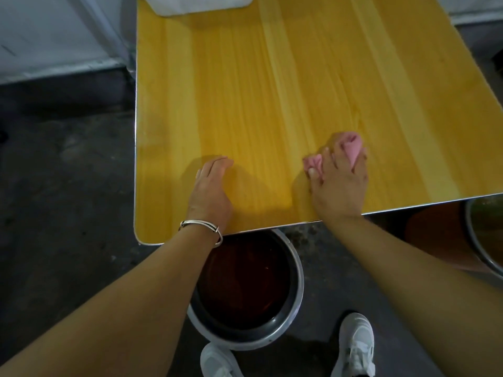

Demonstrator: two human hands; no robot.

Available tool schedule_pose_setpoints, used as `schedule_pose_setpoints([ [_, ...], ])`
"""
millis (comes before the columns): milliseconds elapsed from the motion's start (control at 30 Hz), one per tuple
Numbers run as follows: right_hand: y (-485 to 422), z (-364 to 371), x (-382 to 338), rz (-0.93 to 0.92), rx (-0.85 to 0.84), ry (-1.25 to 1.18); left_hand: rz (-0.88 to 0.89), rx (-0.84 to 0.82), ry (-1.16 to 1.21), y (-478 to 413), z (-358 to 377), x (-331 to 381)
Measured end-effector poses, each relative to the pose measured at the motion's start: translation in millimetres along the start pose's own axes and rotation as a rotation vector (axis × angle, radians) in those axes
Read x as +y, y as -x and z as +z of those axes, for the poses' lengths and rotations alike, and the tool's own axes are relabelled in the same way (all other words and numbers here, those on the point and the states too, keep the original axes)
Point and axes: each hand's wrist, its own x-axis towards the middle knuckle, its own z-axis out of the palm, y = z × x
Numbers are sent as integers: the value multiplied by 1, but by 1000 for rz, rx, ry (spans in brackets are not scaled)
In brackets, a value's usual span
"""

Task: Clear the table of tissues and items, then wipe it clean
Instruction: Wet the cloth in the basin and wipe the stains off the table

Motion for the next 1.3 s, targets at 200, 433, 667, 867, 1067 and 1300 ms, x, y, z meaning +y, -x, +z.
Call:
schedule_pose_setpoints([
  [200,63,34,-93,-674,-104,-222,-30,56,132,4,-2,9],
  [433,5,-10,-22,-336,-185,22,-73,-13,73,0,-26,12],
  [667,1,-53,-29,-91,-343,-654,-33,-216,117,-6,-30,39],
  [867,-22,-70,-11,-12,-356,-941,-38,-372,114,-22,-18,70],
  [1067,-70,-78,17,-19,-454,-1038,-180,-516,61,-51,16,114],
  [1300,-115,-96,41,3,-557,-960,-281,-301,-50,-91,29,143],
])
